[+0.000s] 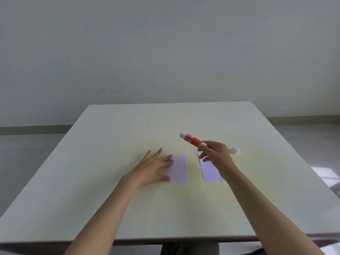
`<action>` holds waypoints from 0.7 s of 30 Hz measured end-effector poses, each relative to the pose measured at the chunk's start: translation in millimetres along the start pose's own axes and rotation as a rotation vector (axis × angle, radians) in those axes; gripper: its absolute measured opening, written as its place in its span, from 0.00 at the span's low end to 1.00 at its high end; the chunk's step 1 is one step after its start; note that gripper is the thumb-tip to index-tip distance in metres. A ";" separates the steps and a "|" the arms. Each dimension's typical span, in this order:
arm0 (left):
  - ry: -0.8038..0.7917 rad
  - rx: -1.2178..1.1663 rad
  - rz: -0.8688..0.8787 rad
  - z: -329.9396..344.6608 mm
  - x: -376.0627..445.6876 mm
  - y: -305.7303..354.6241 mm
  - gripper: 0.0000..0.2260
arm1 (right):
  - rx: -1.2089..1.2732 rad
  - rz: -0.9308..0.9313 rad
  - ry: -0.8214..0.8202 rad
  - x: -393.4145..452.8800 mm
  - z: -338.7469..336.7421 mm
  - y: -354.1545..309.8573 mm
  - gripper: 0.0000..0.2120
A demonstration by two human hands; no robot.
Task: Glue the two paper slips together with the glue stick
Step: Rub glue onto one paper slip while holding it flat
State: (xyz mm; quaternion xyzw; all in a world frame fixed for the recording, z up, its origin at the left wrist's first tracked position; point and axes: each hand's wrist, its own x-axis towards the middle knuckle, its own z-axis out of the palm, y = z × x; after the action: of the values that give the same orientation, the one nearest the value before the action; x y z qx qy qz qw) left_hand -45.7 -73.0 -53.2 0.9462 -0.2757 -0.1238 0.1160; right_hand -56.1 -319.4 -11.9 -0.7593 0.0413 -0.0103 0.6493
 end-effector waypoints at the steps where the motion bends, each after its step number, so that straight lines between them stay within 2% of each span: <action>1: 0.000 -0.008 -0.003 -0.2 0.0 0.1 0.31 | -0.022 -0.008 0.010 0.6 -0.4 1.2 0.07; 10: 0.051 -0.120 -0.046 3.5 -2.2 0.8 0.34 | -0.161 -0.107 0.048 -3.5 15.8 0.8 0.06; 21: 0.054 -0.061 -0.052 4.3 -0.6 0.1 0.33 | -0.252 -0.154 0.068 3.6 54.2 -2.2 0.05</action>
State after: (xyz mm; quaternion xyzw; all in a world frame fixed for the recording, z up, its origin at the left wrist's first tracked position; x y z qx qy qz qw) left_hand -47.5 -73.4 -57.1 0.9520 -0.2441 -0.1093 0.1488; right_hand -48.7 -265.9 -18.4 -0.8349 0.0060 -0.0806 0.5444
